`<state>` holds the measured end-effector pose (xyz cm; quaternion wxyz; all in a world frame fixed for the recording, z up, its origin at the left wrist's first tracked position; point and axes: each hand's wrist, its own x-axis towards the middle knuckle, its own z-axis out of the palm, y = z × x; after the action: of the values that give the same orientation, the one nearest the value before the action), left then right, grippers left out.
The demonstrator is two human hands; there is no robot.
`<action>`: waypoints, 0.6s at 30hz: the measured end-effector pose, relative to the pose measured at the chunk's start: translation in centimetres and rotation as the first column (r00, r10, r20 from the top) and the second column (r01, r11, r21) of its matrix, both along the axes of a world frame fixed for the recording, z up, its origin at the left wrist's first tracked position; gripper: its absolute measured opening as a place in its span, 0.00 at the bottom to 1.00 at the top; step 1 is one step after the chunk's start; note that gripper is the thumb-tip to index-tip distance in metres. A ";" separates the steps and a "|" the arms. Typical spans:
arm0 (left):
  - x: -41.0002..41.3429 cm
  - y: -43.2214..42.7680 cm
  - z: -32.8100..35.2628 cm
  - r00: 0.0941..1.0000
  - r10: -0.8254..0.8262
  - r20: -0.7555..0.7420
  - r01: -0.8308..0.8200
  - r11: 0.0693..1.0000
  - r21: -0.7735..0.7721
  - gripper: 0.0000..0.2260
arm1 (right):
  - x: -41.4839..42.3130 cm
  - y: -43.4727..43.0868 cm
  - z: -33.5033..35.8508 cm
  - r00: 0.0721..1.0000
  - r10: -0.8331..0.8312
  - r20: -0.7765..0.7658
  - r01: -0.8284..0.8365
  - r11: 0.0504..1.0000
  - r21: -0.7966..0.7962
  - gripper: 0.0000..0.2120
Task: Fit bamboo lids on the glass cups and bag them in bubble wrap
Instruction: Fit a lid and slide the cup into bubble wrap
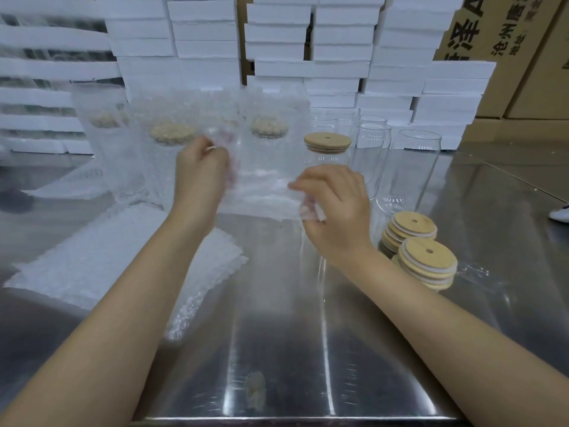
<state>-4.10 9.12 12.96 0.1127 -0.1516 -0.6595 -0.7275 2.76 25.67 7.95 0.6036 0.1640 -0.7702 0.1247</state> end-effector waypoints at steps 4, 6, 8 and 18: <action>-0.8 -1.7 -1.1 0.790 0.363 -0.495 -0.608 0.569 -0.553 0.11 | 0.1 0.2 -0.1 0.964 0.116 0.238 -0.192 0.927 0.322 0.13; -0.2 -1.2 -1.1 0.657 0.373 -0.655 -0.753 0.374 -0.542 0.32 | 0.0 -0.6 -0.2 0.949 0.116 0.294 -0.235 0.881 0.411 0.12; 0.4 -0.5 -0.8 0.562 0.285 -0.776 -0.807 0.393 -0.440 0.36 | -0.1 -1.2 -0.5 0.926 0.104 0.363 -0.270 0.854 0.444 0.12; 0.5 1.8 -4.4 0.958 -0.283 -0.051 -0.002 0.171 -0.985 0.06 | 0.9 0.3 0.9 0.999 -0.015 -0.037 0.011 0.994 -0.109 0.14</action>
<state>-3.62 10.95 8.58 -0.0052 -0.3293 -0.9360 -0.1240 3.65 25.98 8.88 0.6269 0.1280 -0.7518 0.1593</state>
